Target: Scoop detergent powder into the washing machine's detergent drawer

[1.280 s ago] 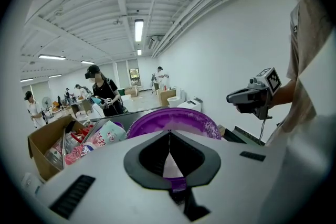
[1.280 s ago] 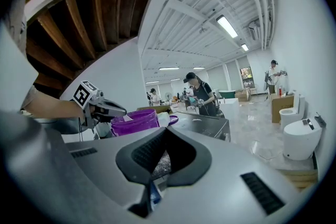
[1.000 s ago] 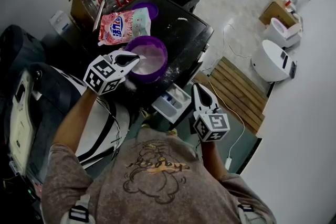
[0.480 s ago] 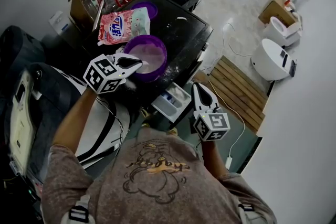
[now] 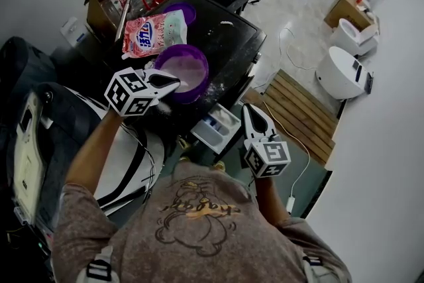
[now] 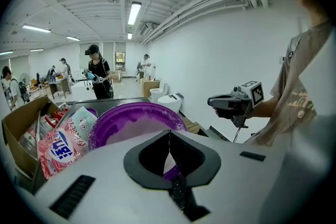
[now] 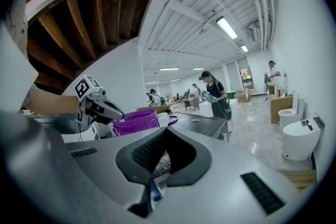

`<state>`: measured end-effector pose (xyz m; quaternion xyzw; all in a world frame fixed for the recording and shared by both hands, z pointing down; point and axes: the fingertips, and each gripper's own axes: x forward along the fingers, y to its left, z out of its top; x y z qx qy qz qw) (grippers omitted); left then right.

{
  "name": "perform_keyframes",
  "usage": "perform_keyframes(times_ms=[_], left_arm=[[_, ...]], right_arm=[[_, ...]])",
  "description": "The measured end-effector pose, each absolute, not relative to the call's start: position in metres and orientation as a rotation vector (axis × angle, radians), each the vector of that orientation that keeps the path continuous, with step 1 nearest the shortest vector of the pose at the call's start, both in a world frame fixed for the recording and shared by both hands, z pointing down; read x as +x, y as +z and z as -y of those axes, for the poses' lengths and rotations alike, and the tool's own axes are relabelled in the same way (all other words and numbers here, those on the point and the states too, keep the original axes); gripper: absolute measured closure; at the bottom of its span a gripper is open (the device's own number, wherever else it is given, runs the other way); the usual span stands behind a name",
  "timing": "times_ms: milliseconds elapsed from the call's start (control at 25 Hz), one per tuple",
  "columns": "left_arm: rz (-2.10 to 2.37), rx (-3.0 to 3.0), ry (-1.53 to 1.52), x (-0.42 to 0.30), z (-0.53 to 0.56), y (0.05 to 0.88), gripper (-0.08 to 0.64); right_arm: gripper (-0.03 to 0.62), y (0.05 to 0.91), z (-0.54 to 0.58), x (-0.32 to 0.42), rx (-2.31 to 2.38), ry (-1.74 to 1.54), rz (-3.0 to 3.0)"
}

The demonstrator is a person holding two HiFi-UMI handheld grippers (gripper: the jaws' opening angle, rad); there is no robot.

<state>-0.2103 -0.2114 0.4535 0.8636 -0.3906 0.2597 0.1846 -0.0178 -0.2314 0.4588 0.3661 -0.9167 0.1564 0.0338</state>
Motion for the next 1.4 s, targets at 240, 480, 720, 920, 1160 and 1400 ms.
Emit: perform_keyframes(times_ms=[240, 480, 720, 920, 1160, 1400], left_arm=[[1.061, 2.418, 0.665, -0.207, 0.212, 0.449, 0.537], [1.042, 2.401, 0.584, -0.206, 0.212, 0.443, 0.537], [1.062, 2.355, 0.460, -0.211, 0.215, 0.439, 0.537], [1.101, 2.320, 0.379, -0.217, 0.217, 0.438, 0.537], [1.140, 2.275, 0.244, -0.222, 0.219, 0.433, 0.537], [1.204, 2.199, 0.124, -0.236, 0.223, 0.428, 0.537]], right_arm=[[0.592, 0.461, 0.230, -0.015, 1.126, 0.478, 2.811], [0.592, 0.462, 0.228, -0.014, 1.124, 0.470, 2.808], [0.592, 0.461, 0.227, -0.013, 1.131, 0.474, 2.805], [0.592, 0.460, 0.228, -0.014, 1.136, 0.473, 2.799], [0.592, 0.462, 0.229, -0.015, 1.125, 0.467, 2.805], [0.592, 0.460, 0.231, -0.015, 1.141, 0.453, 2.789]])
